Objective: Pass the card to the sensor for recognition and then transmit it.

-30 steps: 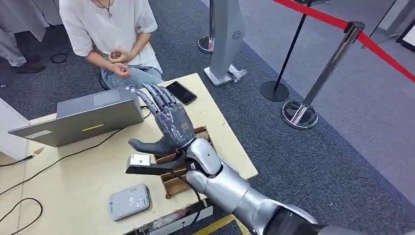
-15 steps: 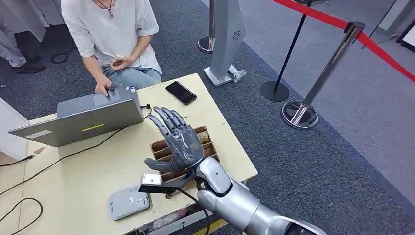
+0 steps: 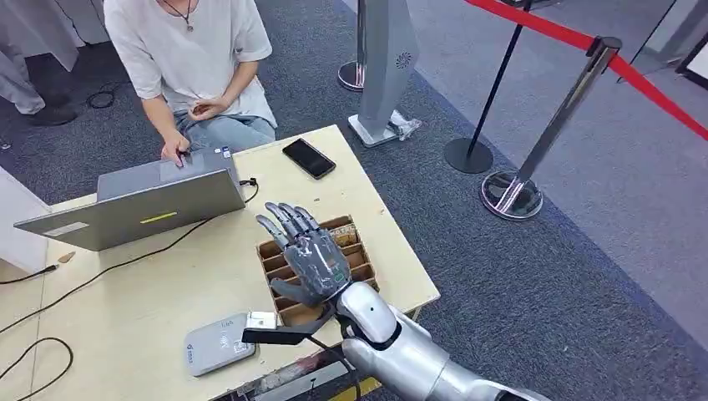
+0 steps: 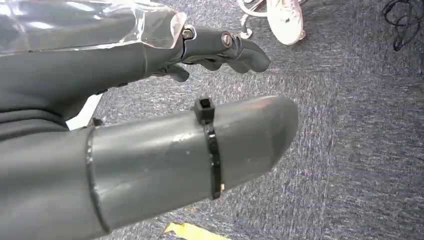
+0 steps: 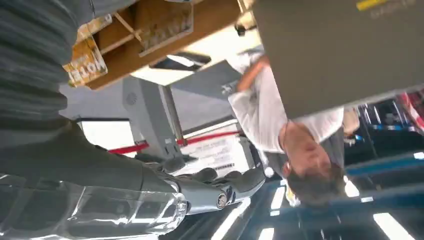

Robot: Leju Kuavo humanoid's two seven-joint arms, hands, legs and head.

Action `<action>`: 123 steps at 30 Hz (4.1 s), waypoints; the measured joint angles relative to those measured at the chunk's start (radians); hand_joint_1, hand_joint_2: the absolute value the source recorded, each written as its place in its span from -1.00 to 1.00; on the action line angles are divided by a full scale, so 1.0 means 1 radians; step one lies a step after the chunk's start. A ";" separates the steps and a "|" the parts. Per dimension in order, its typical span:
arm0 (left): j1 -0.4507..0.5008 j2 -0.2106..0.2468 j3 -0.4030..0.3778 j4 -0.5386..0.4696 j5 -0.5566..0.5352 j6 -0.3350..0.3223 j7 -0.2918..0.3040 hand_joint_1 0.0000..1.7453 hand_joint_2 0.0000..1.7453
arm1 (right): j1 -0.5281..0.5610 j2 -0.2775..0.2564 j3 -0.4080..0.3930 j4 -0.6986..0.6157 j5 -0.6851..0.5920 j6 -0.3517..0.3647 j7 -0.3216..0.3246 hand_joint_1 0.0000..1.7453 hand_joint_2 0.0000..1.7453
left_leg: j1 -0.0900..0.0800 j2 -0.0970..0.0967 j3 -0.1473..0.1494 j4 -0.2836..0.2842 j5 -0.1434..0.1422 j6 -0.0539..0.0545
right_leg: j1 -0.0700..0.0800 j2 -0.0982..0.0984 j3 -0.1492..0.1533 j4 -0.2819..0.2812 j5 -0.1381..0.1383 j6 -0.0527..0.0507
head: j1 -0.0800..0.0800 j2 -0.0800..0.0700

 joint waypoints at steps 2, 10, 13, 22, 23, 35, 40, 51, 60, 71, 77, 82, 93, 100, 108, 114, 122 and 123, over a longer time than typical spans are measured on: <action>0.000 0.000 0.000 0.000 0.000 -0.002 0.000 -1.00 -1.00 | 0.003 -0.003 0.000 0.000 0.003 0.014 0.002 -1.00 1.00 | 0.000 0.000 0.000 0.000 0.000 0.000 | 0.000 0.000 0.000 0.000 0.000 0.000 | 0.000 0.000; 0.000 0.003 0.000 0.000 -0.003 -0.013 0.000 -1.00 -1.00 | 0.002 -0.026 0.002 -0.037 -0.019 0.178 0.027 -1.00 1.00 | 0.000 0.000 0.000 0.000 0.000 0.000 | 0.000 0.000 0.000 0.000 0.000 0.000 | 0.000 0.000; 0.000 0.005 0.000 0.000 -0.003 -0.017 0.000 -1.00 -1.00 | 0.001 -0.037 0.003 -0.051 -0.028 0.222 0.031 -1.00 1.00 | 0.000 0.000 0.000 0.000 0.000 0.000 | 0.000 0.000 0.000 0.000 0.000 0.000 | 0.000 0.000; 0.001 0.009 0.000 0.000 -0.004 -0.026 0.000 -1.00 -1.00 | -0.027 -0.073 0.011 -0.058 -0.050 0.304 0.062 -1.00 1.00 | 0.000 0.000 0.000 0.000 0.000 0.000 | 0.000 0.000 0.000 0.000 0.000 0.000 | 0.000 0.000; 0.000 0.009 0.000 0.000 -0.004 -0.026 0.000 -1.00 -1.00 | -0.028 -0.075 0.011 -0.059 -0.053 0.305 0.063 -1.00 1.00 | 0.000 0.000 0.000 0.000 0.000 0.000 | 0.000 0.000 0.000 0.000 0.000 0.000 | 0.000 0.000; 0.002 0.008 0.000 0.000 -0.001 -0.029 0.003 -1.00 -1.00 | -0.038 -0.097 0.012 -0.066 -0.040 0.308 0.096 -1.00 1.00 | 0.000 0.000 0.000 0.000 0.000 0.000 | 0.000 0.000 0.000 0.000 0.000 0.000 | 0.000 0.000; 0.003 0.008 0.000 0.000 0.000 -0.030 0.003 -1.00 -1.00 | -0.045 -0.101 0.012 -0.066 -0.039 0.307 0.102 -0.94 1.00 | 0.000 0.000 0.000 0.000 0.000 0.000 | 0.000 0.000 0.000 0.000 0.000 0.000 | 0.000 0.000; 0.003 0.008 0.000 0.000 0.000 -0.029 0.003 -1.00 -1.00 | -0.045 -0.104 0.012 -0.066 -0.030 0.307 0.103 -0.82 1.00 | 0.000 0.000 0.000 0.000 0.000 0.000 | 0.000 0.000 0.000 0.000 0.000 0.000 | 0.000 0.000; 0.003 0.008 0.000 0.000 -0.002 -0.029 -0.003 -1.00 -1.00 | -0.045 -0.106 0.012 -0.066 -0.023 0.307 0.109 -0.72 1.00 | 0.000 0.000 0.000 0.000 0.000 0.000 | 0.000 0.000 0.000 0.000 0.000 0.000 | 0.000 0.000; 0.003 0.008 0.000 0.000 -0.003 -0.029 -0.003 -1.00 -1.00 | -0.045 -0.106 0.012 -0.064 -0.021 0.309 0.114 -0.24 1.00 | 0.000 0.000 0.000 0.000 0.000 0.000 | 0.000 0.000 0.000 0.000 0.000 0.000 | 0.000 0.000; 0.003 0.008 0.000 0.000 -0.001 -0.029 -0.003 -1.00 -1.00 | -0.045 -0.106 0.012 -0.058 -0.021 0.314 0.115 -0.28 1.00 | 0.000 0.000 0.000 0.000 0.000 0.000 | 0.000 0.000 0.000 0.000 0.000 0.000 | 0.000 0.000; 0.003 0.008 0.001 0.000 -0.001 -0.028 -0.003 -1.00 -1.00 | -0.047 -0.106 0.012 -0.054 -0.021 0.315 0.115 -0.28 1.00 | 0.000 0.000 0.000 0.000 0.000 0.000 | 0.000 0.000 0.000 0.000 0.000 0.000 | 0.000 0.000; 0.003 0.008 0.002 0.000 0.003 -0.026 -0.002 -1.00 -1.00 | -0.060 -0.106 0.013 -0.039 -0.021 0.320 0.115 -0.34 1.00 | 0.000 0.000 0.000 0.000 0.000 0.000 | 0.000 0.000 0.000 0.000 0.000 0.000 | 0.000 0.000; 0.003 0.008 0.002 0.000 0.003 -0.026 0.000 -1.00 -1.00 | -0.083 -0.105 0.021 -0.006 -0.020 0.322 0.116 -0.32 1.00 | 0.000 0.000 0.000 0.000 0.000 0.000 | 0.000 0.000 0.000 0.000 0.000 0.000 | 0.000 0.000; 0.003 0.008 0.005 0.000 0.002 -0.026 0.000 -1.00 -1.00 | -0.105 -0.104 0.027 0.034 -0.020 0.322 0.119 -0.24 1.00 | 0.000 0.000 0.000 0.000 0.000 0.000 | 0.000 0.000 0.000 0.000 0.000 0.000 | 0.000 0.000; 0.003 0.008 0.009 0.000 0.003 -0.025 0.000 -1.00 -1.00 | -0.113 -0.099 0.029 0.055 -0.020 0.322 0.119 -0.22 1.00 | 0.000 0.000 0.000 0.000 0.000 0.000 | 0.000 0.000 0.000 0.000 0.000 0.000 | 0.000 0.000; 0.003 0.008 0.009 0.000 0.003 -0.025 0.000 -1.00 -1.00 | -0.116 -0.096 0.031 0.065 -0.020 0.322 0.119 -0.22 1.00 | 0.000 0.000 0.000 0.000 0.000 0.000 | 0.000 0.000 0.000 0.000 0.000 0.000 | 0.000 0.000; 0.003 0.008 0.009 0.000 0.003 -0.025 0.000 -1.00 -1.00 | -0.116 -0.096 0.031 0.067 -0.020 0.322 0.119 -0.22 1.00 | 0.000 0.000 0.000 0.000 0.000 0.000 | 0.000 0.000 0.000 0.000 0.000 0.000 | 0.000 0.000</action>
